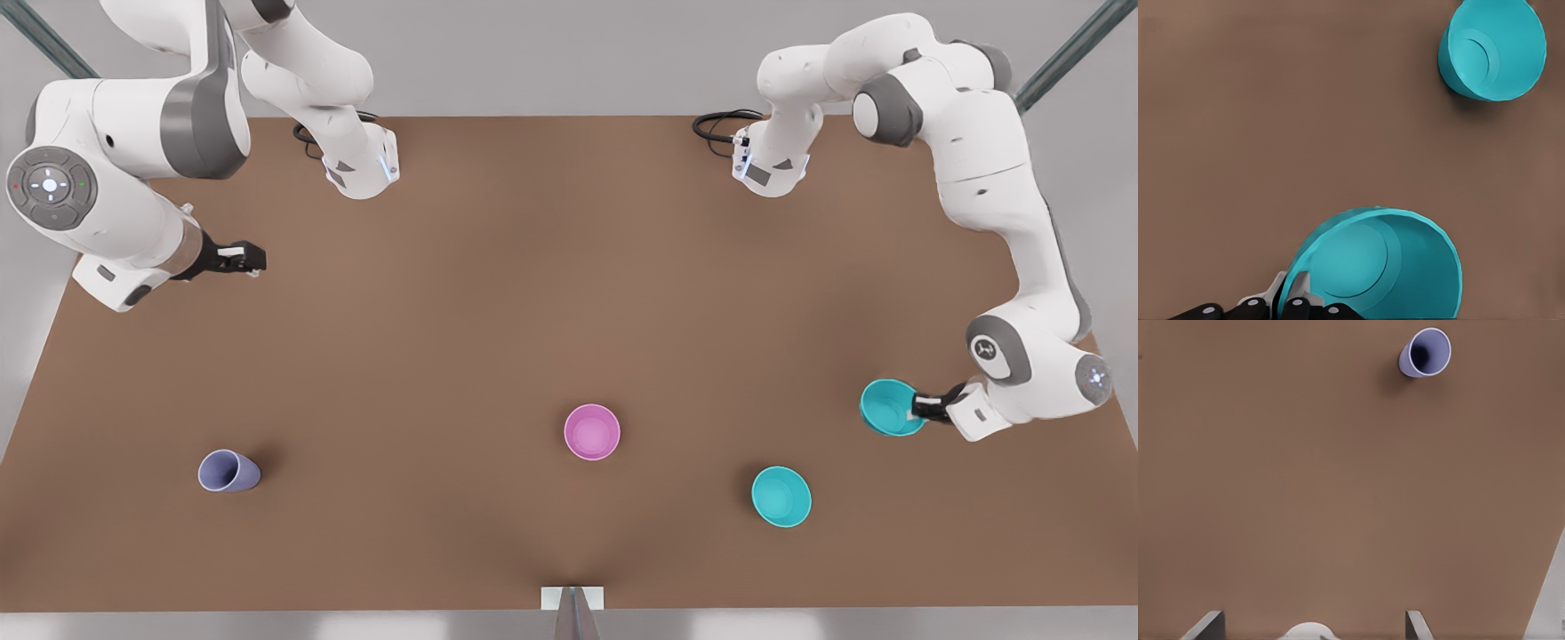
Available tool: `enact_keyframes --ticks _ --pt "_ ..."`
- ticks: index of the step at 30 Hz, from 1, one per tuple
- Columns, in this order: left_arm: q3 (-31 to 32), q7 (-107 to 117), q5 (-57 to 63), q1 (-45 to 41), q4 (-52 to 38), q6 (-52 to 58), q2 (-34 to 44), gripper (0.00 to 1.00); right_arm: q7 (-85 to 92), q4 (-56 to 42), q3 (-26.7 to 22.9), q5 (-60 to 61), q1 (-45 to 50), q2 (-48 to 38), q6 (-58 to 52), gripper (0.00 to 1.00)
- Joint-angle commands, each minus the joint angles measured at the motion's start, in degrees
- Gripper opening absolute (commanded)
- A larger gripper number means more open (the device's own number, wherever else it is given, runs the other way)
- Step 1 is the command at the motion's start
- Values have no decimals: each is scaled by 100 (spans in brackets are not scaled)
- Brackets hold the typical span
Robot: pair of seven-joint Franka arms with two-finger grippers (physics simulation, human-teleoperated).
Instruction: Stack the blue bowl on the pink bowl
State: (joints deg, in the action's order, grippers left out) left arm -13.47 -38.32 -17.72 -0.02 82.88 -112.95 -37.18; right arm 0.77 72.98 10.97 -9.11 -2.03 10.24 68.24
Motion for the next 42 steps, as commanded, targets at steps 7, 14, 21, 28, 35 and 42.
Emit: enact_keyframes --ticks 7,14,21,28,35,42 --pt "1144 7347 269 -2565 -1449 1179 -711 21 213 208 -235 182 19 -189 110 100" --pt "1566 8798 251 -2494 -3111 573 -1889 21 222 260 -253 182 1 -189 110 100" --pt "1566 9026 -39 -2556 -2900 414 -1942 21 222 296 -279 182 1 -171 110 100" --pt "1575 9061 -188 -2547 -2891 -87 -2065 21 222 296 -279 182 1 -154 110 100" --pt "1575 9052 -232 -2556 -2856 -166 -2109 21 222 287 -288 182 19 -136 145 100" --pt "1575 9035 -188 -2574 -2715 98 -2091 21 213 287 -350 190 36 -136 233 100"
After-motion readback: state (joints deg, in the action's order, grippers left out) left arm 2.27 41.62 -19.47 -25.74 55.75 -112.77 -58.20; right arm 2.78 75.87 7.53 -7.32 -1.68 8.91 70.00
